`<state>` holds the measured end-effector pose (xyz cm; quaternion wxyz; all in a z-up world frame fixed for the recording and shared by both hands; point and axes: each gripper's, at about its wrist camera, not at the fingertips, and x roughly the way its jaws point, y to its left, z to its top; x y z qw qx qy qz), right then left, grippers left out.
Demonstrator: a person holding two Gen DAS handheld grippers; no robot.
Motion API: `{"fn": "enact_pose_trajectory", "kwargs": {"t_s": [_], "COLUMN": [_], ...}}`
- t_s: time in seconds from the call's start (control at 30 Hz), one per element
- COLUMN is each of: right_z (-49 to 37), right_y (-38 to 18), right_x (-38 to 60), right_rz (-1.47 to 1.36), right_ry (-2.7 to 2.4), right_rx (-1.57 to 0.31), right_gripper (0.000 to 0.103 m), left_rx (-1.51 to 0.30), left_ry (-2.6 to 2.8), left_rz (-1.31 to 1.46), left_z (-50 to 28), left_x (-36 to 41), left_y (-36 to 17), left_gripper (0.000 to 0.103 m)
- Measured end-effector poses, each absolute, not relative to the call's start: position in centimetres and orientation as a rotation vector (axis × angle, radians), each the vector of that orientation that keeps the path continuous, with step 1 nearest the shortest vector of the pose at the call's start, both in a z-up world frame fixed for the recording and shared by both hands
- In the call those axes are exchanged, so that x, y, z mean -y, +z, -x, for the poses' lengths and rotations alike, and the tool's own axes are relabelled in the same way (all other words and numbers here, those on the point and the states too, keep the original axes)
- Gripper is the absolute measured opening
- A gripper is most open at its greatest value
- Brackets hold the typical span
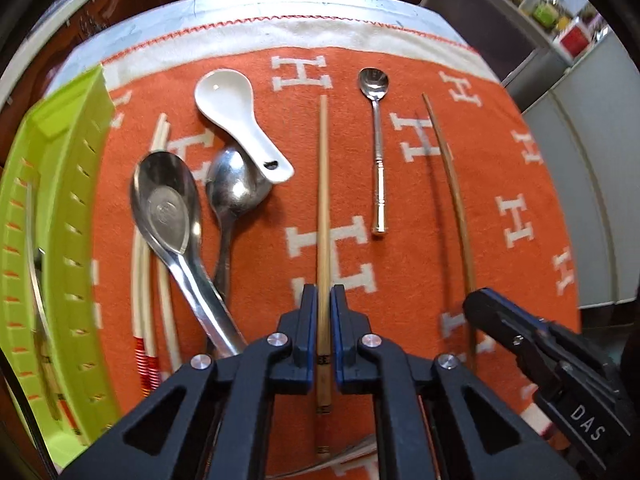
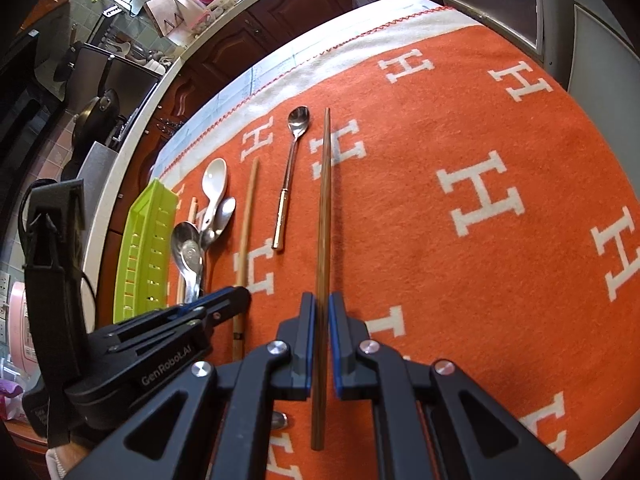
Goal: Organize utensils
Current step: 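Lift both chopsticks and lower them into the green tray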
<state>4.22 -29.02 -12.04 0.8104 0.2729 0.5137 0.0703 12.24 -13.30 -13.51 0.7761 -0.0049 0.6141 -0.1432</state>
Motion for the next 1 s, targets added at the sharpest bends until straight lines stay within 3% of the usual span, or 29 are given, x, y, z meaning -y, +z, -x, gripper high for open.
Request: {"fn": "enact_pose_trajectory", "kwargs": {"t_s": [0.47, 0.73, 1.0], "right_z": [-3.2, -3.5, -5.2], "right_y": [-8.8, -5.2, -3.4], "right_x": [28.7, 23.2, 15.4], "right_rz": [-0.597, -0.499, -0.44], "right_ry": [0.196, 0.345, 0.491], "right_rx": [-1.043, -1.029, -1.055], "right_gripper": [0.006, 0.006, 0.006], "left_rx": [-1.216, -1.139, -1.119], "left_ry": [-0.426, -0.342, -0.15], "left_rz": [0.145, 0.16, 0.188], "left_z": [-10.8, -9.5, -9.7], "left_x": [11.2, 3.6, -5.3], "left_y": [-6.0, -1.0, -0.6], "left_gripper": [0.004, 0.004, 0.004]}}
